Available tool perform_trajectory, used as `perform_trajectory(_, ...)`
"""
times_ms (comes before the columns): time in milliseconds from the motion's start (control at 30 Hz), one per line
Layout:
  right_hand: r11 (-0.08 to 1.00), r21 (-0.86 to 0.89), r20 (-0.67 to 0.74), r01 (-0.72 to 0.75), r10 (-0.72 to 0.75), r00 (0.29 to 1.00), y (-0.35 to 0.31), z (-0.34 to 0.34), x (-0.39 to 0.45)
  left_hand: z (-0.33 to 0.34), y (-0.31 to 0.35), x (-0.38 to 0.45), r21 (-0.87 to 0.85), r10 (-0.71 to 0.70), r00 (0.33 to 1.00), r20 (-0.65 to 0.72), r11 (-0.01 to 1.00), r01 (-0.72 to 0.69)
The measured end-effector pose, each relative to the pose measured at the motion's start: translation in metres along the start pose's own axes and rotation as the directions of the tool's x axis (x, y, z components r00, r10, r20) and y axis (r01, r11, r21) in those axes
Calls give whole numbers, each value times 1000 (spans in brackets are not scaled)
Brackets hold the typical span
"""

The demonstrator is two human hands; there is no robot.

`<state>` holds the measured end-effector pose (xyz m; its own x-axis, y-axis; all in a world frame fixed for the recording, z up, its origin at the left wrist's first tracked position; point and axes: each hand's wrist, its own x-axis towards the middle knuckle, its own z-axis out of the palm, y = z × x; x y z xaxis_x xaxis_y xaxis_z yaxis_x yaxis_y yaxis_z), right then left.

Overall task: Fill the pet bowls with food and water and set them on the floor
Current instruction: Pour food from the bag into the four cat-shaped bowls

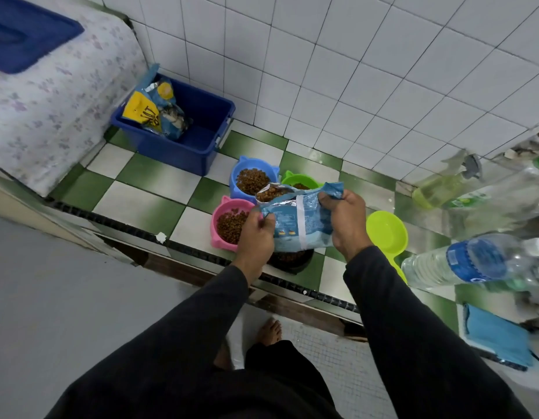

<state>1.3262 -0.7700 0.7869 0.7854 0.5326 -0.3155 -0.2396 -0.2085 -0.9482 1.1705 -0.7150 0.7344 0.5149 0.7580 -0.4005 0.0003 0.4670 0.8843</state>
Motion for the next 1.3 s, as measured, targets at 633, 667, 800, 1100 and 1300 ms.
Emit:
perform_trajectory(633,830,525,180,-189,109,978,-27,-16,25,16,79,19,141,271,935,228,941,-307)
perform_trajectory(667,832,523,178,-186,107,978,-30,-17,28,19,84,22,141,279,932,229,938,-316)
perform_trajectory(800,839,518,160,-168,97,982,-40,-21,38,31,96,33,189,293,943,157,928,-320)
perform_trajectory(1100,982,189,50,-7,-2,999,-63,-44,67,43,102,63,123,193,980,-43,975,-186)
perform_trajectory(1300,982,181,82,-49,35,996,-72,-51,83,50,119,76,-27,72,997,-27,997,-73)
